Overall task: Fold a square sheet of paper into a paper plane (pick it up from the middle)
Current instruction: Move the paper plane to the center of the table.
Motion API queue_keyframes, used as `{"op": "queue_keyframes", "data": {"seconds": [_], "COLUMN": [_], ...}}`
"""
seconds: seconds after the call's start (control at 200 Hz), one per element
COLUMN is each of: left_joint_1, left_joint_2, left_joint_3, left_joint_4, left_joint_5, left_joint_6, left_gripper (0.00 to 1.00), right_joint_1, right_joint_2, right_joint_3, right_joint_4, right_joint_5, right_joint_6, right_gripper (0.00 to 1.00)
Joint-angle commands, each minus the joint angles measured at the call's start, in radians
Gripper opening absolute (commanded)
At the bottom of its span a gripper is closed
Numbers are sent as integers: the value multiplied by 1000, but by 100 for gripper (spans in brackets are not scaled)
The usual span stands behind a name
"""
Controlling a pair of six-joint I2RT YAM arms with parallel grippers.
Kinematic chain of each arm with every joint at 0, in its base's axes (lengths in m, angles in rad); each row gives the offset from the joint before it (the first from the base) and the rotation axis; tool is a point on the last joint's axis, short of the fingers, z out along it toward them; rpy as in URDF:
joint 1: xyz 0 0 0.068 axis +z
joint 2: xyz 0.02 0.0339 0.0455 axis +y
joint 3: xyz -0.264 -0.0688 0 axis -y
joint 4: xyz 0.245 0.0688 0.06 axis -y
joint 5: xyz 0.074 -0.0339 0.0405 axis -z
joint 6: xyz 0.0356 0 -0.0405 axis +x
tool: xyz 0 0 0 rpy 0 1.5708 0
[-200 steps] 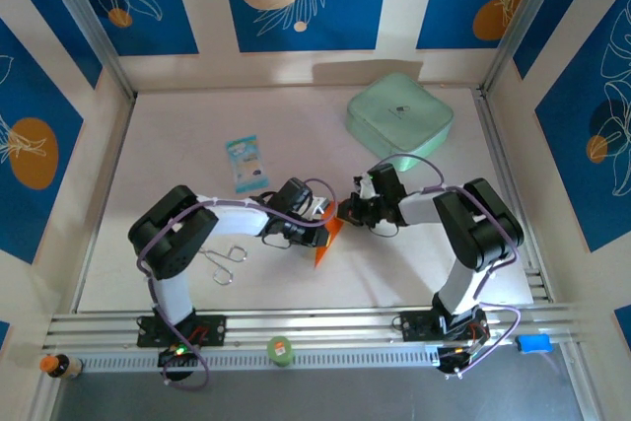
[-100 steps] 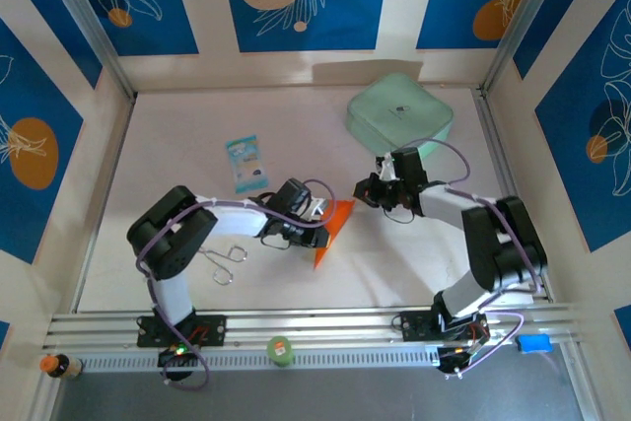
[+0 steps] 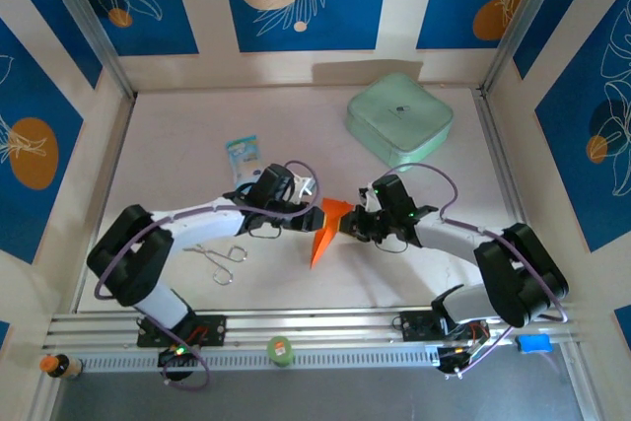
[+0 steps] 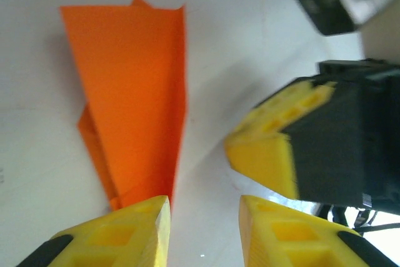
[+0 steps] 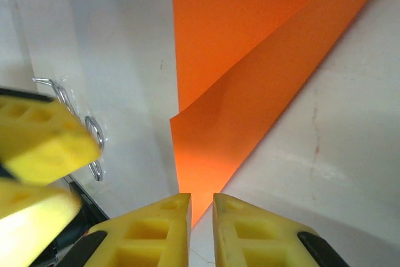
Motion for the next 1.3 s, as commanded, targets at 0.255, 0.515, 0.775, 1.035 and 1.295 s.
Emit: {"op": "queue_keyframes", "data": {"seconds": [0.255, 0.515, 0.775, 1.035, 1.295], "left_joint_1": [32, 32, 33, 31, 29], "left_joint_2": [116, 167, 207, 216, 219], "left_joint_3": [13, 19, 31, 28, 23], "left_joint_4": [-64, -57, -37, -4, 17], "left_joint_5": [73, 118, 164, 205, 214], "left_joint_6": [32, 28, 20, 4, -7], "left_gripper": [40, 44, 41, 35, 32], "right_joint_1": [36, 43, 52, 56, 59], "right_joint_2": [58, 92, 124, 145, 154], "right_joint_3": [1, 0, -4, -20, -33], "right_joint_4": [19, 47, 69, 101, 114], "right_joint_5": [10, -11, -25, -41, -42], "right_joint_6": [32, 32, 33, 40, 46], "right_gripper": [20, 20, 18, 14, 13]}}
